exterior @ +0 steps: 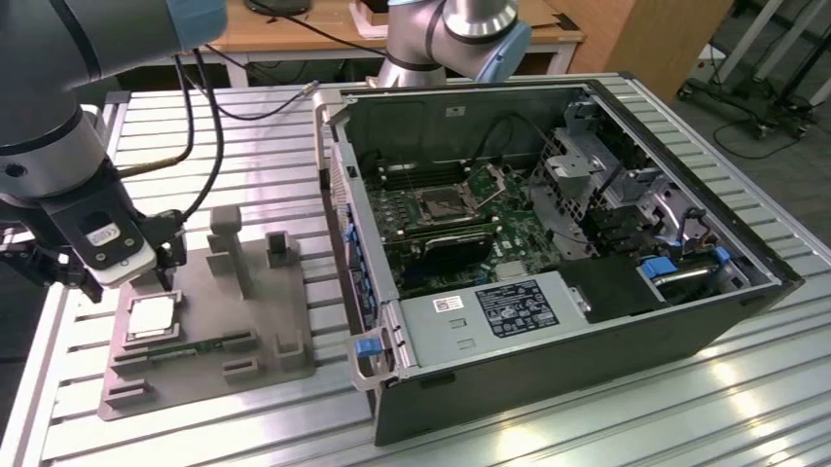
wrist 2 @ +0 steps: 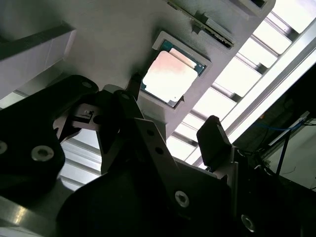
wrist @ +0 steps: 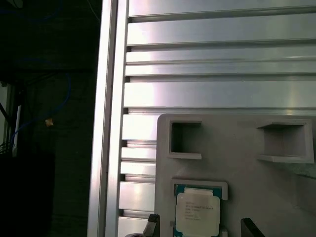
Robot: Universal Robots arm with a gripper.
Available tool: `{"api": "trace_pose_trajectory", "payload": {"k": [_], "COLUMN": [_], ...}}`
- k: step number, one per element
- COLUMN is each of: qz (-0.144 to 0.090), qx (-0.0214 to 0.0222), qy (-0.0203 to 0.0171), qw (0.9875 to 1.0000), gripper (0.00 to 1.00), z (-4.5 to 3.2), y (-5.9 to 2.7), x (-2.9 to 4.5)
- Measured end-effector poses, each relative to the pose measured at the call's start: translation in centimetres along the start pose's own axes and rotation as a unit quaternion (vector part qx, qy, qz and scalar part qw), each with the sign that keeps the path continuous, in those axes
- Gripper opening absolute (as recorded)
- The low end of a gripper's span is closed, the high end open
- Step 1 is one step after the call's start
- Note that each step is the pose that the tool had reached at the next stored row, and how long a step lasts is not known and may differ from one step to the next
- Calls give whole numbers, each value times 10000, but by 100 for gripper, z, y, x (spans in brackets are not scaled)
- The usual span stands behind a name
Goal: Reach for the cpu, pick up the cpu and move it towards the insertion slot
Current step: 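Pick up the cpu and move it towards the insertion slot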
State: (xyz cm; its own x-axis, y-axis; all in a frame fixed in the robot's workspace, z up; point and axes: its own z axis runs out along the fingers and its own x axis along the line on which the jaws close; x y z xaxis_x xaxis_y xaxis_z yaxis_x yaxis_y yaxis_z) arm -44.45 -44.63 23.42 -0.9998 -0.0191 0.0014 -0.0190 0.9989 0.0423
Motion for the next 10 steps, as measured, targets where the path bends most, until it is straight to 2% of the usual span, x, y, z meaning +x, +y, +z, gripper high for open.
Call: {"api": "trace_pose_trajectory", "payload": {"k": [10], "qz": [1], "qx": [-3], "qy": [0], "qw": [10000], "gripper": [72], "z": [171], "y": [-33], "x": [1]}}
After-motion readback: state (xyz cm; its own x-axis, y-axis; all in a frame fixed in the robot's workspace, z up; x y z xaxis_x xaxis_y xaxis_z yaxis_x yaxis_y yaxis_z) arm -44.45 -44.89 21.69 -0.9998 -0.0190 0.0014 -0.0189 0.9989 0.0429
